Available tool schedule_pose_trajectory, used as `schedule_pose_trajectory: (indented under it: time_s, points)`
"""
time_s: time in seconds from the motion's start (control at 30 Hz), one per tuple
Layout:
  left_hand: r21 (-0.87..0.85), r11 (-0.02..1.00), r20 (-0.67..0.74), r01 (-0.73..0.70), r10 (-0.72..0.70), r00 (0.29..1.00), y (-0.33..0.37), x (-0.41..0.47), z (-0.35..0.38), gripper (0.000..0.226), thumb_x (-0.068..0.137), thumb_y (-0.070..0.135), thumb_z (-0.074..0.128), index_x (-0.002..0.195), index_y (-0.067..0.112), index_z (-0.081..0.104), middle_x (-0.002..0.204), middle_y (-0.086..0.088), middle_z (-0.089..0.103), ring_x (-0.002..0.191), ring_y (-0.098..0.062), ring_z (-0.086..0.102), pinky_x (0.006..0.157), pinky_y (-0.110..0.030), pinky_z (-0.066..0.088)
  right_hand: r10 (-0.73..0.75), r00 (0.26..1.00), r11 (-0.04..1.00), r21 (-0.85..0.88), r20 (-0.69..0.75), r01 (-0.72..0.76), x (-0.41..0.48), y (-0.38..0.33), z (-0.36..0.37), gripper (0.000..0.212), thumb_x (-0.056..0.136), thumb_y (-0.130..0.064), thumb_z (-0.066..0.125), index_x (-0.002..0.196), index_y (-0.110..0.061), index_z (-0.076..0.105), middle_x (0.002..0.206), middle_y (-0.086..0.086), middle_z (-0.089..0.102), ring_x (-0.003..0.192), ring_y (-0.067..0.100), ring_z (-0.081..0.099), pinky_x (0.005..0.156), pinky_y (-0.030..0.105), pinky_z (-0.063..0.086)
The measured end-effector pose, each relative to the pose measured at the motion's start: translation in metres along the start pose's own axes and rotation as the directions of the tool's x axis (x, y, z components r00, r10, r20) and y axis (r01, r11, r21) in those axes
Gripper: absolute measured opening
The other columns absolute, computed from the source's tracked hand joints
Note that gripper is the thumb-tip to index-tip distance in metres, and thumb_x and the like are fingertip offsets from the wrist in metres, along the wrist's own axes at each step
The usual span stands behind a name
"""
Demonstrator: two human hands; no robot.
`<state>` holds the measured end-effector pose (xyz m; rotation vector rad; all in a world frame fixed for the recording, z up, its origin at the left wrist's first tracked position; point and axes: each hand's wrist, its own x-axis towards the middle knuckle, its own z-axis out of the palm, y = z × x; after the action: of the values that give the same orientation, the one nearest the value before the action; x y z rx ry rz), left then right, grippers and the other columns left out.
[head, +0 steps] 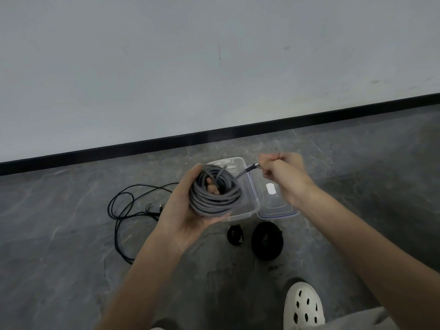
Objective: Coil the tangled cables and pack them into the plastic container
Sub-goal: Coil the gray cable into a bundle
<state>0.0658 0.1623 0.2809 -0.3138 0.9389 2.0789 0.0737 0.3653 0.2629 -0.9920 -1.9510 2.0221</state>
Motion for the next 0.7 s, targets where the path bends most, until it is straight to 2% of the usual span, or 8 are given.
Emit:
schedule_pose_trajectory:
  time_s: [0.17,0.23,0.33,0.4,0.47,0.53,0.6,0.7]
  points:
    - [0.022,0.996,-0.105,0.091,-0.088,0.991,0.012,0.002,-0.009,0.027,0.074,0.038,0.072,0.074,0.012,0.066,0.072,-0.002,0.060,0.068,-0.015,0.063,0.088,-0.052,0.053,-0.236,0.971,0.939,-0.247,0.045,0.240,-0.014,0.001,0.010,0.017,0.083,-0.017,0.075,0.071,-0.017,0.063,0.060,-0.011,0.062,0.057,0.001,0.055,0.065,0.024,0.050]
    - [0.060,0.993,-0.117,0.098,-0.090,0.989,0.014,0.002,-0.010,0.028,0.071,0.039,0.074,0.074,0.012,0.069,0.072,-0.001,0.061,0.069,-0.015,0.064,0.089,-0.051,0.053,-0.273,0.962,0.917,-0.297,0.021,0.267,-0.014,-0.001,0.011,0.019,0.083,-0.018,0.074,0.069,-0.020,0.062,0.062,-0.011,0.062,0.058,0.004,0.055,0.065,0.025,0.049]
    - [0.196,0.980,-0.237,0.035,0.012,0.971,0.013,0.003,-0.010,0.031,0.084,0.044,0.066,0.089,0.013,0.068,0.069,0.000,0.068,0.062,-0.012,0.068,0.089,-0.047,0.052,-0.273,0.961,0.913,-0.327,-0.044,0.244,-0.012,-0.005,0.008,0.020,0.086,-0.018,0.070,0.070,-0.019,0.060,0.069,-0.004,0.063,0.065,0.011,0.057,0.069,0.030,0.051]
    - [0.270,0.963,-0.280,-0.021,0.099,0.955,0.009,0.003,-0.010,0.031,0.089,0.043,0.061,0.092,0.013,0.067,0.065,0.002,0.069,0.057,-0.010,0.068,0.087,-0.044,0.052,-0.190,0.981,0.953,-0.251,-0.048,0.172,-0.011,-0.003,0.006,0.016,0.090,-0.018,0.066,0.077,-0.014,0.059,0.077,0.003,0.064,0.074,0.017,0.060,0.076,0.036,0.054]
    - [0.318,0.946,-0.259,-0.057,0.145,0.955,0.005,0.003,-0.005,0.030,0.092,0.041,0.057,0.092,0.013,0.068,0.065,0.004,0.069,0.056,-0.007,0.067,0.079,-0.040,0.054,-0.003,1.000,1.000,-0.024,0.013,0.004,-0.014,0.000,0.008,0.012,0.096,-0.020,0.057,0.093,-0.008,0.054,0.089,0.009,0.066,0.082,0.021,0.064,0.073,0.034,0.057]
    - [0.363,0.927,-0.242,-0.099,0.196,0.950,-0.001,0.004,0.000,0.029,0.095,0.039,0.055,0.090,0.015,0.069,0.064,0.007,0.070,0.055,-0.004,0.066,0.063,-0.031,0.055,0.193,0.967,0.935,0.268,0.164,-0.232,-0.019,0.002,0.013,0.018,0.100,-0.022,0.048,0.107,-0.005,0.048,0.104,0.017,0.066,0.084,0.024,0.067,0.069,0.032,0.058]
    - [0.399,0.906,-0.230,-0.144,0.251,0.940,-0.003,0.004,0.002,0.031,0.094,0.041,0.055,0.090,0.013,0.070,0.065,0.007,0.070,0.055,-0.004,0.066,0.052,-0.022,0.053,0.281,0.919,0.814,0.439,0.275,-0.380,-0.022,0.002,0.016,0.025,0.102,-0.020,0.045,0.115,0.001,0.050,0.115,0.022,0.064,0.087,0.025,0.066,0.069,0.032,0.059]
    - [0.351,0.917,-0.151,-0.191,0.256,0.955,-0.003,0.003,0.002,0.037,0.083,0.050,0.060,0.086,0.016,0.077,0.068,0.005,0.065,0.060,-0.005,0.060,0.058,-0.021,0.053,0.313,0.872,0.776,0.428,0.376,-0.464,-0.027,0.004,0.019,0.028,0.102,-0.015,0.045,0.119,0.003,0.057,0.122,0.018,0.060,0.099,0.022,0.059,0.087,0.034,0.053]
